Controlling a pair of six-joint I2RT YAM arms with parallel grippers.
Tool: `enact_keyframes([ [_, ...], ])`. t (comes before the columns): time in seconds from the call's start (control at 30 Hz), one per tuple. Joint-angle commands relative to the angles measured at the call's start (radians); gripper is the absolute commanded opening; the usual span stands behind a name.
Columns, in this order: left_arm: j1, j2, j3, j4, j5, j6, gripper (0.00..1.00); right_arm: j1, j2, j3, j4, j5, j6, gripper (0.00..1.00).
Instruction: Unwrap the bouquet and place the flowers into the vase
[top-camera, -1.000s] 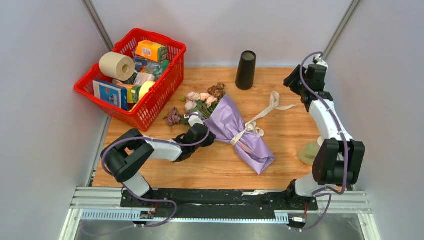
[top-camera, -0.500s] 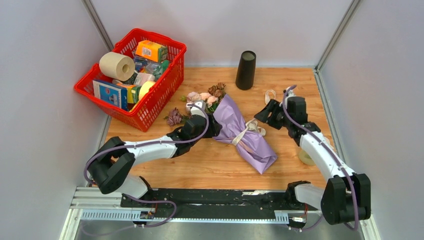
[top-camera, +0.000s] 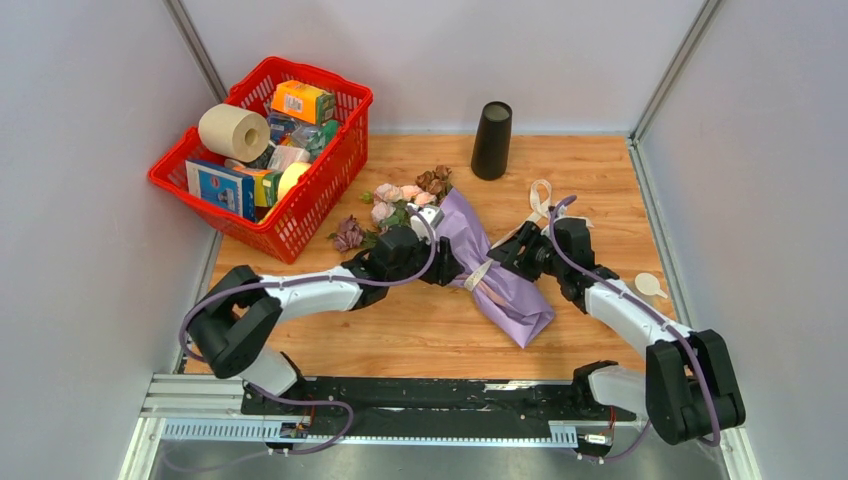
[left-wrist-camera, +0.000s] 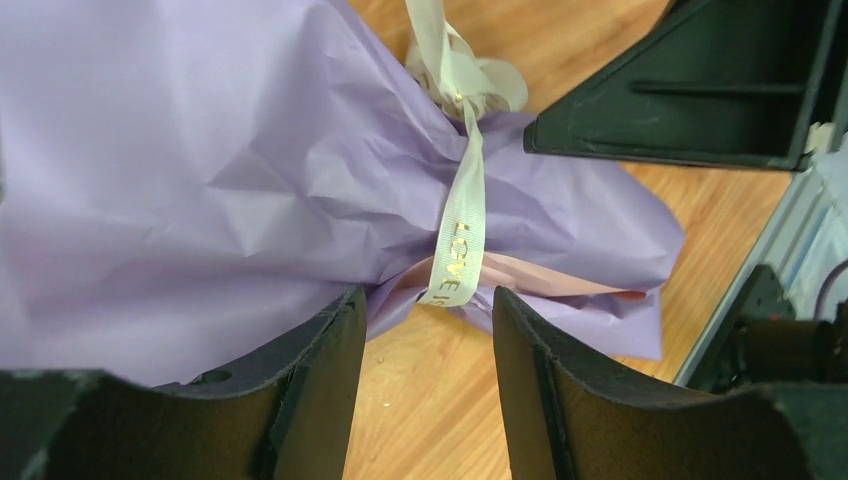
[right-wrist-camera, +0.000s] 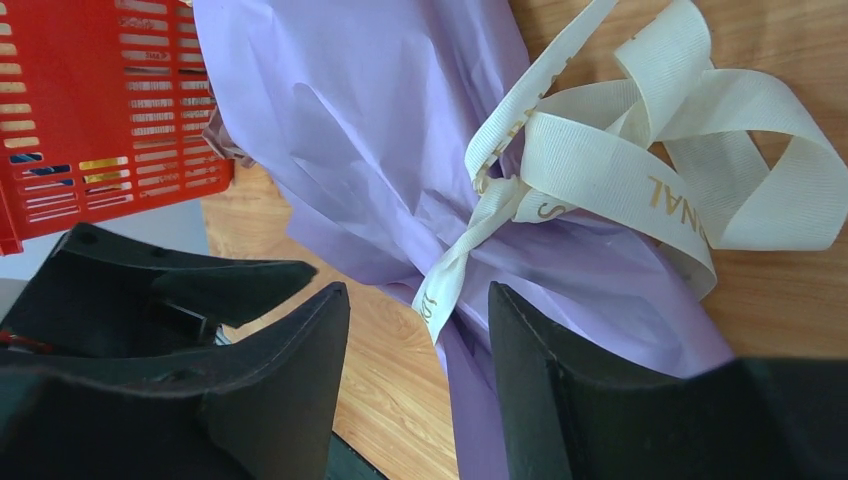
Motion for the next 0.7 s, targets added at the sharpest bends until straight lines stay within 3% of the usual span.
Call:
enact_keyframes([
  [0.0,-0.005,0.091,0.098,0.028,0.16,0.135,0.58,0.004,-0.019,0.003,0.057,0.013,0.017,0.56],
  [0.27,-0.008,0.231,0.23,-0.015,0.211,0.177,0.58,0.004,-0.09,0.013,-0.014,0.107,-0.199,0.52],
  [0.67,-0.016,0.347,0.32,-0.066,0.243,0.243,0.58,0.004,-0.086,0.019,-0.052,0.113,-0.222,0.52],
])
